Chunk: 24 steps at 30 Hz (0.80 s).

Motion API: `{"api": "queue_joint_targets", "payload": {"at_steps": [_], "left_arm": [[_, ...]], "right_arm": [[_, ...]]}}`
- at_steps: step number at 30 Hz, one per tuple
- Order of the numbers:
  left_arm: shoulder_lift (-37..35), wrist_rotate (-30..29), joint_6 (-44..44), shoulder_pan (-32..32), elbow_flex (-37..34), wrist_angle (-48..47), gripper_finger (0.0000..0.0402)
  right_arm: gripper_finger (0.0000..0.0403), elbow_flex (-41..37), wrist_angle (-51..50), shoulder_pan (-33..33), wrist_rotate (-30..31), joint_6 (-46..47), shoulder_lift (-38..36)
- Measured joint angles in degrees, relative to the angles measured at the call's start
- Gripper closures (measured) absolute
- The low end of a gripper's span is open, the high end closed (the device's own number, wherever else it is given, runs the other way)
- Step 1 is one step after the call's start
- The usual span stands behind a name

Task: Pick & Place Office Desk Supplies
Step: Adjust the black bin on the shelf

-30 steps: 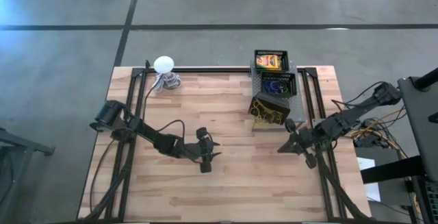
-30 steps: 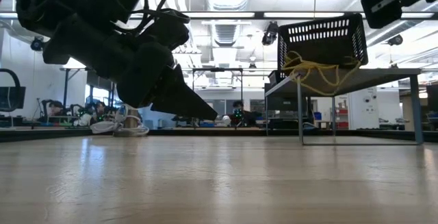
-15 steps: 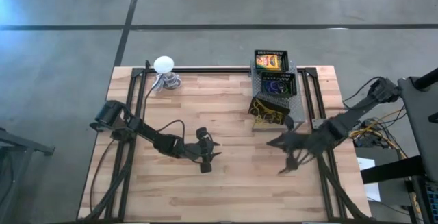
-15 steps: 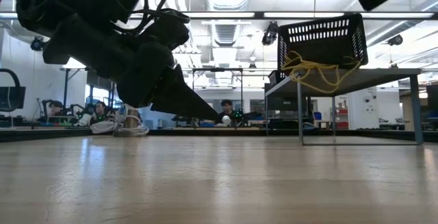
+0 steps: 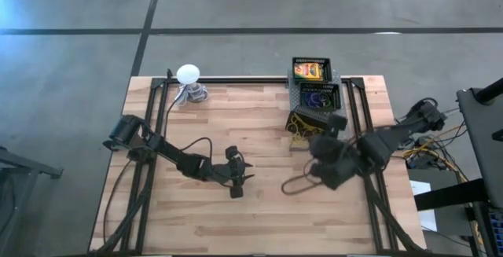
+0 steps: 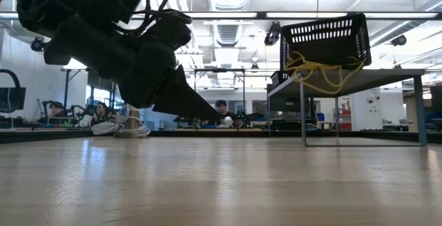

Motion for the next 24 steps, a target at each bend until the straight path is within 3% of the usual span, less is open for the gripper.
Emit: {"api": "queue_joint_targets", "payload": {"at_steps": [4,10,16,24], "left_arm": [[0.0,0.0,0.0,0.0,0.0,0.0,0.0233],[0.0,0.0,-0.1,0.0,0.0,0.0,0.0233],[0.0,0.0,-0.2,0.0,0.0,-0.1,0.0233],[0.0,0.0,-0.2,0.0,0.0,-0.7,0.0233]], "right_arm": [[0.0287,3.2,-3.9,-4.9,-1.6,-3.1,-0.7],[0.0243,1.1,-3.9,-13.7,-7.3,-9.9,-2.6],[0.0238,-1.9,-2.8,-19.3,-9.2,-16.0,-2.9],[0.0247,-5.9,-2.4,-22.1,-8.9,-17.3,-2.5]]}}
